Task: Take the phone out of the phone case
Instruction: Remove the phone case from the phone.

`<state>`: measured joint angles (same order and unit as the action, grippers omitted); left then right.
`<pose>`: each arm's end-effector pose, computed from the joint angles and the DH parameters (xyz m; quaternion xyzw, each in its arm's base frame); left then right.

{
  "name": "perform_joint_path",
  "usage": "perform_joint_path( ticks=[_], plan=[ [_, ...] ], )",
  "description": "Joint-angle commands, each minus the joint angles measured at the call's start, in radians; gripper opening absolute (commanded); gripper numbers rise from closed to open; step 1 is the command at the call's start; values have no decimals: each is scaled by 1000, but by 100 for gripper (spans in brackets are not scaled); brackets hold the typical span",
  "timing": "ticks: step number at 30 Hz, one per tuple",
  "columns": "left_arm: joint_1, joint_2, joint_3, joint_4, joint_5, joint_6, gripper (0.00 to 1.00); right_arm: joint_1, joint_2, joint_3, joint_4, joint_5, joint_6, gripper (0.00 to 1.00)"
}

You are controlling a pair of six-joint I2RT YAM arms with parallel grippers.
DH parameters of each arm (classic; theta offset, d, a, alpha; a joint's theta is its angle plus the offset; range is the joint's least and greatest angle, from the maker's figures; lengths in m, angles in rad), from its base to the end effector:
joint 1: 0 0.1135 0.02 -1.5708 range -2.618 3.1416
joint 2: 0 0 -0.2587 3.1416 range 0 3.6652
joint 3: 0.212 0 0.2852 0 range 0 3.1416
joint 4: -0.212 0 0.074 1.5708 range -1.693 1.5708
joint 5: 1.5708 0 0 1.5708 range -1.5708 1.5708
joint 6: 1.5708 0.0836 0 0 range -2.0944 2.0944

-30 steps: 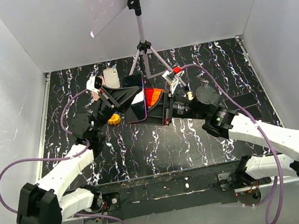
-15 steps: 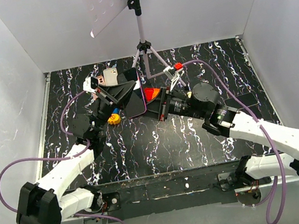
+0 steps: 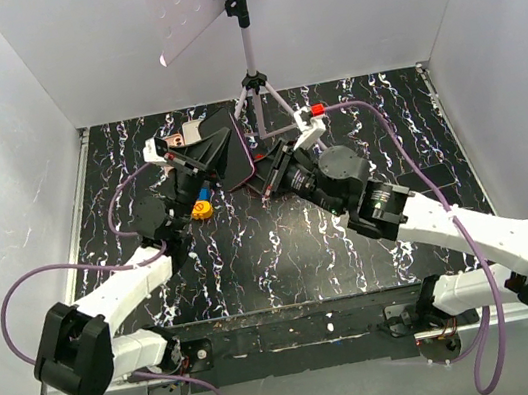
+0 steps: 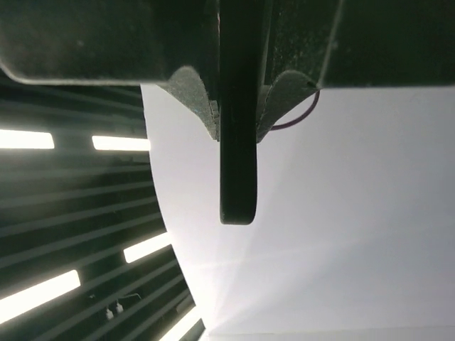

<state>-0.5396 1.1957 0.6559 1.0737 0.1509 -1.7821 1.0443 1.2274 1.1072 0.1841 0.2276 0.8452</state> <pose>0.2767 -0.1804 0.3421 -0.2344 0.4399 -0.8092 0.3109 0.2033 0.3122 0.3932 0.0149 0.6846 0.5417 0.4875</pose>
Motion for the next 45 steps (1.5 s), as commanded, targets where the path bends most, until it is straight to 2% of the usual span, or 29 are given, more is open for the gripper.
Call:
perform_joint_path(
  ticks=[1, 5, 7, 11, 13, 16, 18, 21, 23, 25, 27, 28, 30, 34, 37, 40, 45],
  plan=[
    [-183, -44, 111, 127, 306, -71, 0, 6, 222, -133, -313, 291, -164, 1],
    [-183, -33, 111, 129, 318, -71, 0, 13, 175, -249, -195, 213, -193, 1],
    [-183, -31, 102, 111, 328, -74, 0, 20, 135, -300, -80, 147, -270, 1],
    [-181, -59, 86, -3, 355, -51, 0, 42, 31, -366, -11, 125, -432, 1],
    [-180, -96, 112, -180, 398, 28, 0, 66, -8, -366, -52, 235, -495, 1],
    [-180, -133, 218, -521, 466, 229, 0, 89, -51, -366, -77, 332, -579, 1],
    [-181, -125, 266, -624, 502, 283, 0, 137, -37, -334, -110, 470, -632, 1],
    [-181, -108, 235, -583, 518, 198, 0, 175, 6, -296, -132, 590, -670, 1],
    [-183, -90, 189, -461, 512, 109, 0, 181, 18, -288, -124, 624, -676, 1],
    [-181, -87, 165, -388, 512, 81, 0, 180, 0, -288, -124, 566, -654, 1],
    [-181, -99, 163, -417, 506, 122, 0, 172, -47, -302, -120, 416, -632, 1],
    [-183, -108, 163, -434, 498, 154, 0, 168, -74, -299, -142, 353, -606, 6],
    [-171, -145, 160, -515, 475, 246, 0, 168, -146, -294, -220, 229, -539, 27],
    [-111, -232, 139, -586, 408, 363, 0, 166, -303, -361, -339, 89, -392, 56],
    [-63, -281, 137, -644, 352, 423, 0, 166, -442, -432, -365, -2, -302, 63],
    [-33, -294, 151, -701, 332, 473, 0, 165, -537, -449, -390, -54, -236, 66],
    [-23, -282, 146, -710, 328, 467, 0, 157, -543, -307, -462, -138, -131, 65]
  ],
)
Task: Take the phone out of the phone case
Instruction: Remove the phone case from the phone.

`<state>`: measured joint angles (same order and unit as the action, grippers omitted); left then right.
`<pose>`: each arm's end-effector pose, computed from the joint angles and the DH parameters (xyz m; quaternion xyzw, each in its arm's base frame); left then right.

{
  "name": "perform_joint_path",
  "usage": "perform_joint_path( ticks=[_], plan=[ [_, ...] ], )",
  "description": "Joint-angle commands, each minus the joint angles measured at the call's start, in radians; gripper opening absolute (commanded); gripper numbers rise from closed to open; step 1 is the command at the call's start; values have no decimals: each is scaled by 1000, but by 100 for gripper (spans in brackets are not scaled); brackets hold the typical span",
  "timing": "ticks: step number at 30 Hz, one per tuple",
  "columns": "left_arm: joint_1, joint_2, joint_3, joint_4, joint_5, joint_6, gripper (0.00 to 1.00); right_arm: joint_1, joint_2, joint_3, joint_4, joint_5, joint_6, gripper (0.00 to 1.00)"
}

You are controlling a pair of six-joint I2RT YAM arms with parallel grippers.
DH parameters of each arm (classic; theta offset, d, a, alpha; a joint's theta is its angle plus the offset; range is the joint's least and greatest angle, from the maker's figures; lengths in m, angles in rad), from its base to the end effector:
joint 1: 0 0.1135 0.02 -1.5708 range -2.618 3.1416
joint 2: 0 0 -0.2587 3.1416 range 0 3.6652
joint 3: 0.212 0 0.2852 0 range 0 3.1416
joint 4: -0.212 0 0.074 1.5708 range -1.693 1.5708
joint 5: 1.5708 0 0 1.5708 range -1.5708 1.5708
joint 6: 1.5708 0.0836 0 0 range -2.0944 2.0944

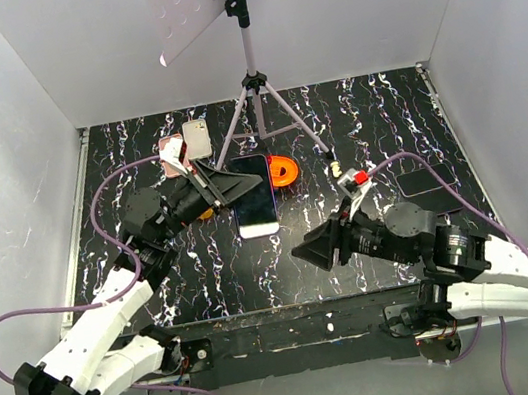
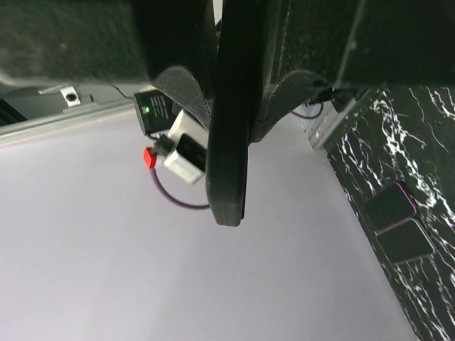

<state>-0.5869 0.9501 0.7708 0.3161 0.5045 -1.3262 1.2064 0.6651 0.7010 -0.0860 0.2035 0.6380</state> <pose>0.2277 -0.2000 0.3533 -0.0545 0.6613 -0.6910 0.2867 0.1044 0.2263 0.3353 -0.1349 0.7116 0.5019 0.4728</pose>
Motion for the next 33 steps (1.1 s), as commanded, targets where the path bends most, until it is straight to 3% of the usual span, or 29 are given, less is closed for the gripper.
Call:
perform_joint_path(
  ticks=[1, 5, 12, 16, 33],
  plan=[
    [24, -31, 32, 46, -26, 9, 0, -10, 31, 133, -198, -137, 90, 64],
    [27, -24, 24, 40, -34, -39, 0, -45, 48, 204, -222, -197, 172, 61],
    [27, 52, -45, 236, 5, -220, 0, -212, 37, 140, 58, -490, 397, 55],
    [27, 47, -45, 207, 6, -205, 0, -284, 74, 132, 196, -602, 471, 54],
    [27, 49, -50, 256, 26, -219, 0, -344, 172, 63, 365, -677, 562, 49]
  ],
)
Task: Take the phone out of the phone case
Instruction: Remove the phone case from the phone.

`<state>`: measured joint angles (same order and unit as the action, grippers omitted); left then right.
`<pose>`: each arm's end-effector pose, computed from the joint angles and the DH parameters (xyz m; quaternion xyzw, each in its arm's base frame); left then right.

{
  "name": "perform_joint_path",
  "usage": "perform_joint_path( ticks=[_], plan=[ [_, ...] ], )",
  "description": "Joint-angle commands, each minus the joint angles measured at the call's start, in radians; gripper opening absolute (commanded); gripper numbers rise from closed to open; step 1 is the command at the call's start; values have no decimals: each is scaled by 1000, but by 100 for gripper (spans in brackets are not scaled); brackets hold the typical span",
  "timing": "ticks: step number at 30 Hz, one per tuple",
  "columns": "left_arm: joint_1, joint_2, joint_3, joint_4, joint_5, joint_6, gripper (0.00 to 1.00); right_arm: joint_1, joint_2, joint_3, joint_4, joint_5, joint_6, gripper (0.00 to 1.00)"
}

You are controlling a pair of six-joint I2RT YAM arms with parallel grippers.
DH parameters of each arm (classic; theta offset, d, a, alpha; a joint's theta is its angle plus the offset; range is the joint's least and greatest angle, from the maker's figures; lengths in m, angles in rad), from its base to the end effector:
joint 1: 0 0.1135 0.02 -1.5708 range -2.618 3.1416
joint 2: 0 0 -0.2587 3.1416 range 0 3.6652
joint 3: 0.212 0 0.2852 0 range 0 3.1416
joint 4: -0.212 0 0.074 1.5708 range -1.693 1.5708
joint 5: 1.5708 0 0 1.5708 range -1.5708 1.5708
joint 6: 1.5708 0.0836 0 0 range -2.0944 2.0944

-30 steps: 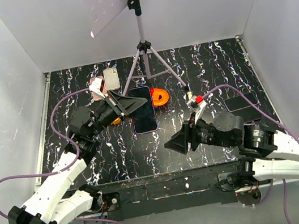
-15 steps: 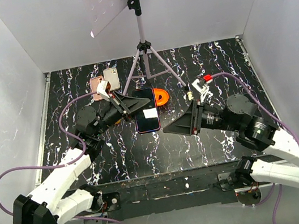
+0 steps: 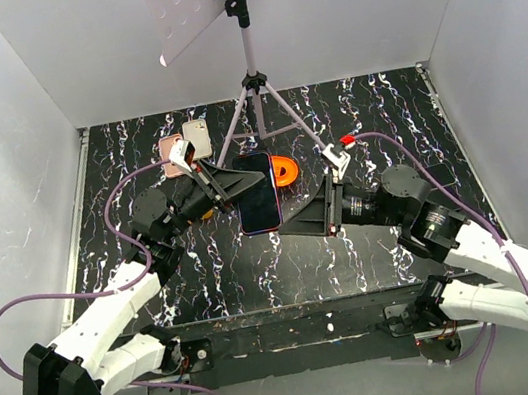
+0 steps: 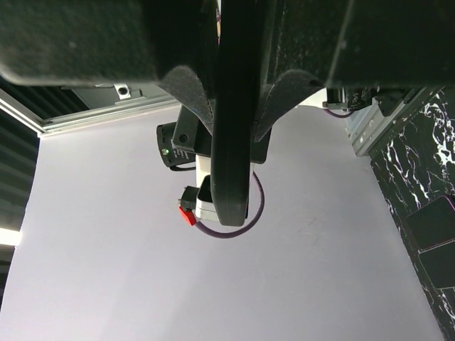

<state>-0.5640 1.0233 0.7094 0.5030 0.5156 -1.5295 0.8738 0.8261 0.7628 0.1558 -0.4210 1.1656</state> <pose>0.2426 -0.2022 0.3330 -0.1120 0.6369 -0.7265 0.2323 0.1512 0.2338 0.3599 -0.0570 0.6742 0.6894 0.2585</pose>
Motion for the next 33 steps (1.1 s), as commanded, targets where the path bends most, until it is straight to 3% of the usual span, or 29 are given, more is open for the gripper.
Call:
perform_joint_path(
  ticks=[1, 7, 24, 33],
  plan=[
    [4, -31, 9, 62, 12, -12, 0, -12, 8, 4, 116, -58, 34, 49],
    [4, -37, 19, 31, 8, 19, 0, -12, -53, -13, 83, -38, 22, 50],
    [4, -28, 29, 32, 24, 19, 0, -16, 48, 23, 171, -87, 52, 48],
    [4, -34, 25, 15, 17, 40, 0, -16, -15, 4, 136, -64, 39, 47]
  ],
)
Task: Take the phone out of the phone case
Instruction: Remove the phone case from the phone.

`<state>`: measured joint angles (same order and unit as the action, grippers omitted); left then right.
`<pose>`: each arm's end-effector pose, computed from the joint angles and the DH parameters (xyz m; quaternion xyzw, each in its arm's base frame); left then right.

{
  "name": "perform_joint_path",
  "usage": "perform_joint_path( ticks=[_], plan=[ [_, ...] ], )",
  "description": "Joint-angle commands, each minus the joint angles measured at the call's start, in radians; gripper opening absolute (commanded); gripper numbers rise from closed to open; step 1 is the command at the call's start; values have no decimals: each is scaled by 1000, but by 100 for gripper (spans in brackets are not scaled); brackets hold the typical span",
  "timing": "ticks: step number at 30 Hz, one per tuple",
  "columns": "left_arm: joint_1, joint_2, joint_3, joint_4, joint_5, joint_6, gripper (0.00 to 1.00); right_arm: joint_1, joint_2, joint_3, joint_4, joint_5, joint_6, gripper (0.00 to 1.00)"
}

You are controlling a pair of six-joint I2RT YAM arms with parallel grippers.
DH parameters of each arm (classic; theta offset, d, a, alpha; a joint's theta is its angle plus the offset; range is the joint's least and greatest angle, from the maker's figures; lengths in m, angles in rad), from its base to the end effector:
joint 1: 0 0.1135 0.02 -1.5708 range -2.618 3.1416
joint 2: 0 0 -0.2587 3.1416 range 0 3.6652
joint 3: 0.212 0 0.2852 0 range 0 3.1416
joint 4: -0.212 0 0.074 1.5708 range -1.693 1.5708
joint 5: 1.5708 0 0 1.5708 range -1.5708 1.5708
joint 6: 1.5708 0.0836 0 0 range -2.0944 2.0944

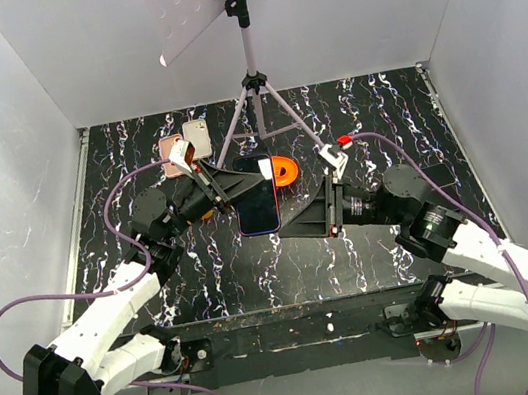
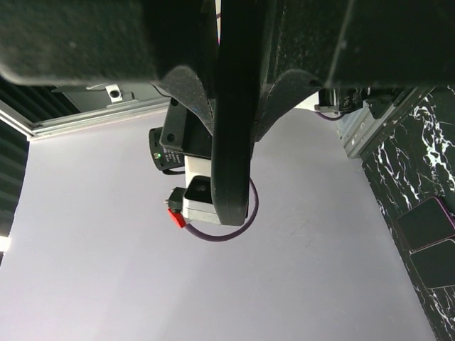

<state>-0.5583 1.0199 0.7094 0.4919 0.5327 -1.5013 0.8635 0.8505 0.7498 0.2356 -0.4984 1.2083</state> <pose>0.2421 -0.2013 0.3322 -0.1004 0.6420 -0.7221 0.2373 0.1508 0.2380 0.3594 -0.0736 0.6599 0.7106 0.2325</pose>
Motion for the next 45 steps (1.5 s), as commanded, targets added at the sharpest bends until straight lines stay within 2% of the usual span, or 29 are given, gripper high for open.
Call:
perform_joint_path(
  ticks=[1, 19, 27, 37, 39, 42, 45],
  plan=[
    [-2, -29, 24, 30, 1, 10, 0, -6, -39, 16, 59, 11, -1, 47],
    [-2, -35, 21, 56, 6, -16, 0, -30, 39, 28, 110, 14, 16, 47],
    [-11, -52, 12, 57, 9, -20, 0, -49, 130, 30, 194, 89, 62, 45],
    [-55, -53, 10, 13, 12, 39, 0, -55, 254, 111, 245, 130, 71, 36],
    [-63, -47, 38, -33, 29, 85, 0, -64, 274, 112, 260, 113, 80, 29],
    [-65, -50, 70, -134, 65, 163, 0, -81, 288, 94, 316, 68, 134, 13],
    [-64, -79, 78, -239, 59, 260, 39, -98, 248, 69, 332, 38, 151, 1]
  ],
)
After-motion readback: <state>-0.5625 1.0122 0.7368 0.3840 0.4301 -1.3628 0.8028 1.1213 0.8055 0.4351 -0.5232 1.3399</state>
